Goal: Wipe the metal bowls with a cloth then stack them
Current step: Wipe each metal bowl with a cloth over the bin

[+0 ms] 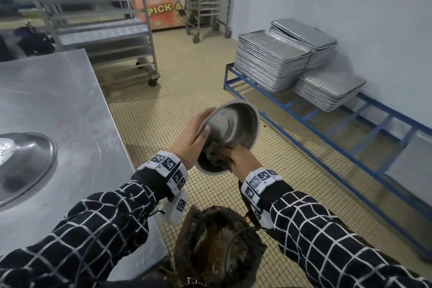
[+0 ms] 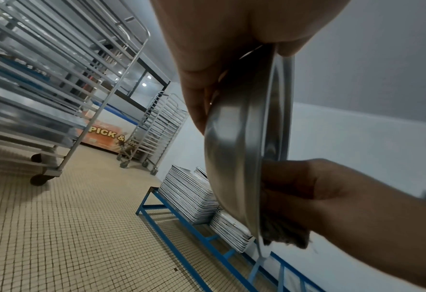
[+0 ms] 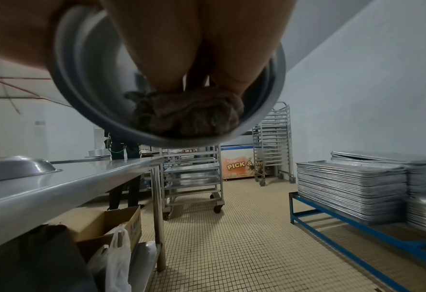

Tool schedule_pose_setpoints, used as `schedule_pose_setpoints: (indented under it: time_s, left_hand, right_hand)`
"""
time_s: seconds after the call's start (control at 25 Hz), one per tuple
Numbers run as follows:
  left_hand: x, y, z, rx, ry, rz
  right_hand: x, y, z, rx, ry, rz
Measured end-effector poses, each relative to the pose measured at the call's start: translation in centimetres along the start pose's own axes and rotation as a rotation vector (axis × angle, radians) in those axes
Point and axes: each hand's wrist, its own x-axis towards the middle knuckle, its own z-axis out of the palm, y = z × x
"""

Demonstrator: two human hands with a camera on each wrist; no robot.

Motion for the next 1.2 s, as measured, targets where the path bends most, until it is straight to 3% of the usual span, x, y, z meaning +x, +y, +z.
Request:
schedule_pose_setpoints:
  time_s: [0.2,0.4,0.56,0.68,0.84,0.96,1.04,1.2]
  left_hand:
    - [0.9,-0.8,0.3,0.118,-0.036,0.026]
    - [1.2,-1.4,-0.8,-0.082,-0.074,-0.066]
    - [1.0,-0.7,-1.7,-0.185,-0.119,-0.138]
    - [0.8,-0.1,-2.0,-0.179,-0.162,-0.16]
    - [0.5,-0.3,-2.4,-0.279,-0.13,-0.158]
    - [0.6,-0.1,-3.0,-0.226,-0.078,-0.128]
    - [0.9,0.0,-3.2,-0.161,-0.05,-0.099]
    - [0.9,-0.5,-3.0,-0.041,-0.015,-0.064]
  right_hand:
    - [-0.7,0.7,-0.6,-0.065,-0.062,0.055]
    - [-0.2,0.2,-2.3,0.304,0.362,0.189]
    - [2.8,-1.3,-3.7,0.277,0.512,0.195]
    - [3.5,-2.7,-3.2,0.172,0.415,0.128]
    - [2.6,-3.9,-1.4,0.053,0.206,-0.137]
    - [1.8,-4.0,-0.7,0.042,-0.041,-0.125]
    - [1.7,-3.7,-0.9,0.083,-0.13,-0.099]
    - [1.9,-2.3,-2.0,-0.187,-0.332,-0.112]
